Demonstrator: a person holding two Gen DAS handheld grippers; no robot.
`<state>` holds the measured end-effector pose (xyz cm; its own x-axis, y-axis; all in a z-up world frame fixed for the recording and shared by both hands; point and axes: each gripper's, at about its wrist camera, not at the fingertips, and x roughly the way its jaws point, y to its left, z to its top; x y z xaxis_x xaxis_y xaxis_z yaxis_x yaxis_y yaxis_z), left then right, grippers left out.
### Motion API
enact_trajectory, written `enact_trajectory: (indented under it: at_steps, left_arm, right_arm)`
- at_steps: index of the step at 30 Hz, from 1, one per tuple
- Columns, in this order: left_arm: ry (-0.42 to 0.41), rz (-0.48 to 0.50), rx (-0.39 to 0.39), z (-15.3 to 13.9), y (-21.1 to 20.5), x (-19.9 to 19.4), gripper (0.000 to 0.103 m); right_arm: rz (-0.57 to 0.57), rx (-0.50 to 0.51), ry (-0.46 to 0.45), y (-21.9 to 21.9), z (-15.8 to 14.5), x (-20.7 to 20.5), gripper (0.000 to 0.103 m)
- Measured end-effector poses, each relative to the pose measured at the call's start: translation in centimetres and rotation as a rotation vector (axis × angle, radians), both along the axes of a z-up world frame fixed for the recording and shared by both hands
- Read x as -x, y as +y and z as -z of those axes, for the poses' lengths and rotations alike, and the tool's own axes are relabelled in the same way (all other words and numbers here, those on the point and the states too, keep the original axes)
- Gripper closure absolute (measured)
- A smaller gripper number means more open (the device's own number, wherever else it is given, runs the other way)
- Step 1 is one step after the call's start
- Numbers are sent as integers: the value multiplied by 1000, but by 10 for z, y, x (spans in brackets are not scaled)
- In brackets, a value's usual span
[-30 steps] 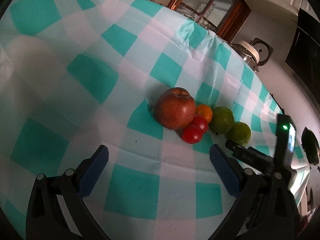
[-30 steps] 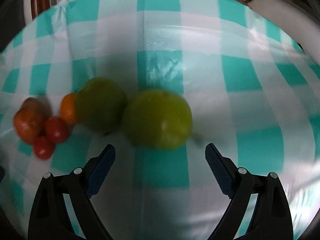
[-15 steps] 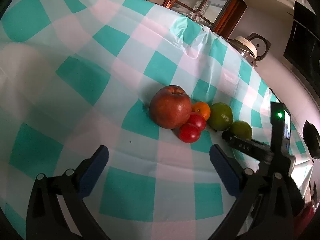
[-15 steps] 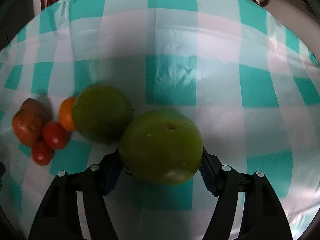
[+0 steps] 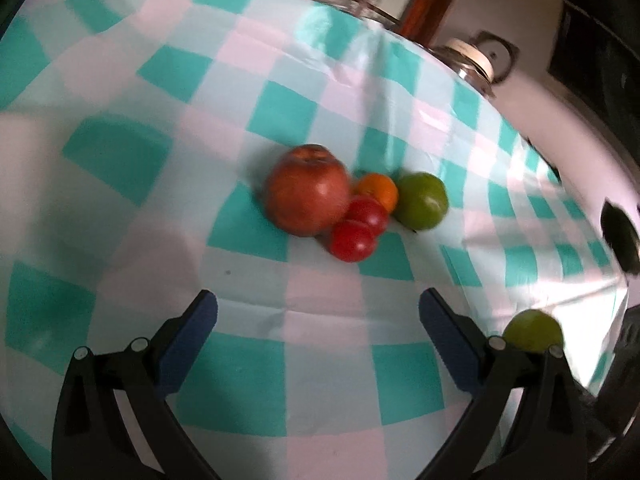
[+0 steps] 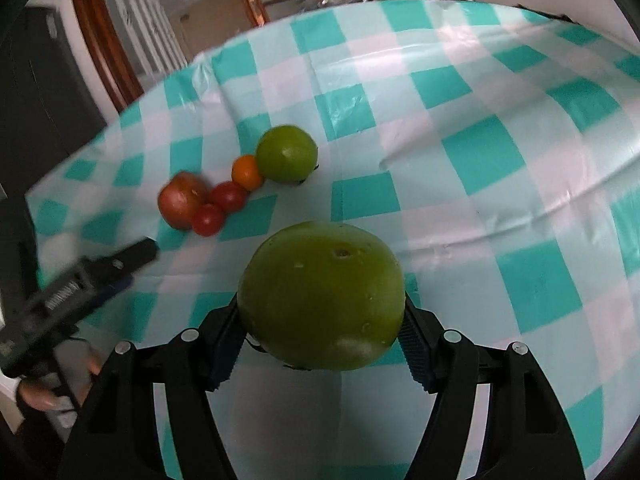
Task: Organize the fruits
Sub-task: 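Grasp the red cherry tomato with the left tool while the right tool holds the green tomato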
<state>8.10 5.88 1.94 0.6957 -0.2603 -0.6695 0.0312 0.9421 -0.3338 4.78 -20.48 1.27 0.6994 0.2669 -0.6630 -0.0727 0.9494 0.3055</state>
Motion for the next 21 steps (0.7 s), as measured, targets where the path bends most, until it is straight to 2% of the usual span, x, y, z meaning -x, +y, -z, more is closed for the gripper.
enact_trajectory:
  at_steps: [2,4,6,9,16,18,19,21]
  left_arm:
    - [15,46,-23,1,-12,-6,7]
    - [57,74,-47,5,-24,-18,20]
    - [83,78,-58,9,-32,-29,27]
    - [95,53,-106,11,-43,-46,30]
    - [103,-6,-216,13,-58,-71,46]
    - [104,-15,-225,13,-58,-72,52]
    - [103,-21,-218,13,-56,-72,61]
    - [96,-5,-173,13,-50,-70,67]
  right_arm:
    - [11,-26,2,-4,1,0,36]
    - [20,-49,15,-3,1,6,36]
    - [29,-68,15,-7,3,4,36]
    - [22,-68,13,-7,2,4,36]
    - [3,-64,23,-4,5,1,36]
    - [-3,-73,27,-4,6,0,36]
    - [-5,-78,30,-5,7,-1,36]
    - [-5,-92,36,-7,9,-1,36]
